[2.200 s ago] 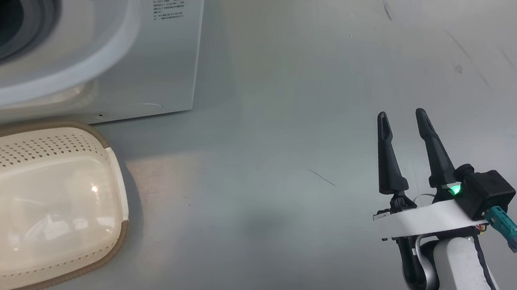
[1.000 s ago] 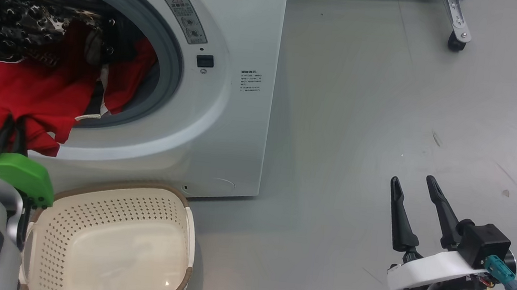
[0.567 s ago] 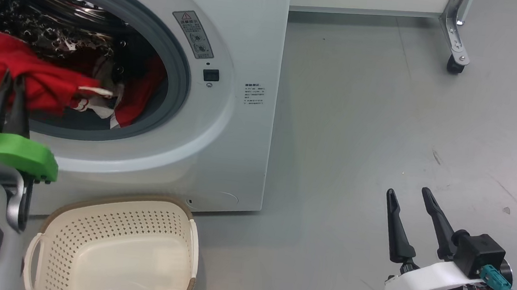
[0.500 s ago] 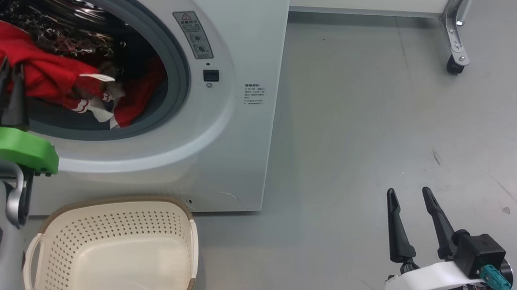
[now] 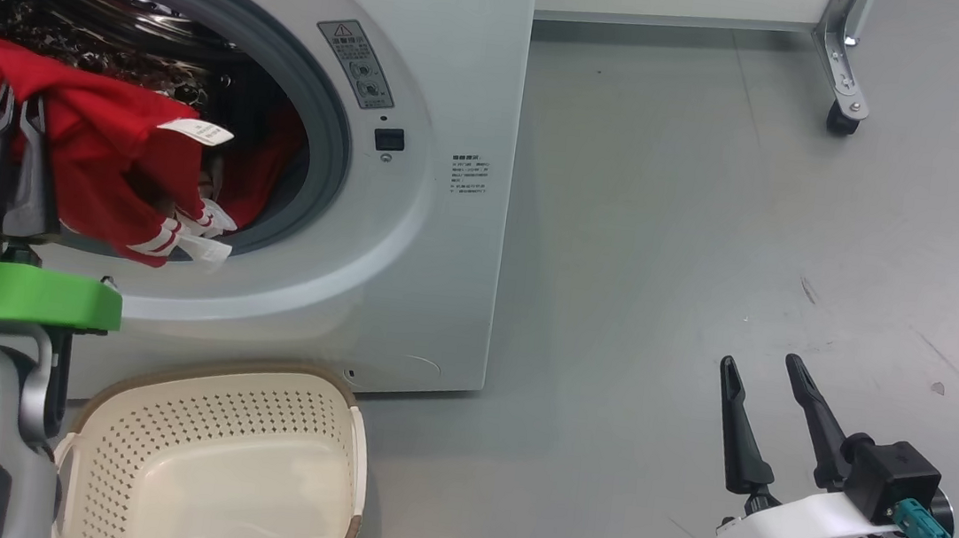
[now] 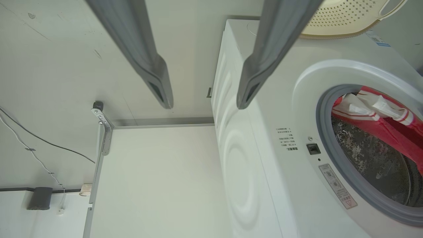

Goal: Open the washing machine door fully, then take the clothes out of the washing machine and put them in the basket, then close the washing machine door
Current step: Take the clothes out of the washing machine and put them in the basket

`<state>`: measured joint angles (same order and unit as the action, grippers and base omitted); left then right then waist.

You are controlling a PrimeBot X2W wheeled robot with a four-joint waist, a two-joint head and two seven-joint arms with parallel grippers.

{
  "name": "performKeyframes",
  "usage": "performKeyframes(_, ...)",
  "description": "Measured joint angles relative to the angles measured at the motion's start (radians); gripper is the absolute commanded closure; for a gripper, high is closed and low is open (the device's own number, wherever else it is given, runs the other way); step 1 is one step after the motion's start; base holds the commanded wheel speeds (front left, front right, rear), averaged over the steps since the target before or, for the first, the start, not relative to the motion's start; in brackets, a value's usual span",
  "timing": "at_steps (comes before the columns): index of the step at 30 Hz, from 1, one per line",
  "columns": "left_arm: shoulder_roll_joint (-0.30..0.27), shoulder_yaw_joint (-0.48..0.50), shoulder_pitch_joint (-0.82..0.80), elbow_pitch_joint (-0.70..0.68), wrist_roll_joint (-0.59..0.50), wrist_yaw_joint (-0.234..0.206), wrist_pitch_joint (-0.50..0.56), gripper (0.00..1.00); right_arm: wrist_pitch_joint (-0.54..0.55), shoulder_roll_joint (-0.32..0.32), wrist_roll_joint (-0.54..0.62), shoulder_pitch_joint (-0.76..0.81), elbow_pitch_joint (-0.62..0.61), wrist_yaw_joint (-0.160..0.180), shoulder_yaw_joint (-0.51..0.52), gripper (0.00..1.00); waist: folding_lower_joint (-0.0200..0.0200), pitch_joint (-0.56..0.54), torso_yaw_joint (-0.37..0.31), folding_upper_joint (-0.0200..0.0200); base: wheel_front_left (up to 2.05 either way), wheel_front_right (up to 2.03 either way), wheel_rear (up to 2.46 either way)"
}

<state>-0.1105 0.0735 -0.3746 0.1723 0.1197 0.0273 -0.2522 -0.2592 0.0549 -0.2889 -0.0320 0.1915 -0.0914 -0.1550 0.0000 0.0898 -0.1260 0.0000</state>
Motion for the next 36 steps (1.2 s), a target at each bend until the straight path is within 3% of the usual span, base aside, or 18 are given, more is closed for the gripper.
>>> performKeyframes(10,0.008,0.006,0.05,-0.105,-0.017,-0.003,-0.002,1.0,0.0,-0.002,0.0,0.0,-0.008,0.0,0.009,0.0,0.0,0.015,-0.001,0.0,0.0,0.0,0.0)
performKeyframes(21,0.026,-0.018,0.165,0.031,-0.014,0.007,0.006,1.0,0.0,-0.006,0.005,-0.001,-0.018,-0.004,0.003,0.0,0.0,0.048,-0.007,0.0,0.0,0.0,0.0)
performKeyframes(36,0.025,-0.073,0.178,0.154,-0.018,0.023,0.09,1.0,0.0,-0.006,0.011,-0.025,-0.026,-0.012,-0.01,0.0,0.0,0.119,-0.035,0.0,0.0,0.0,0.0)
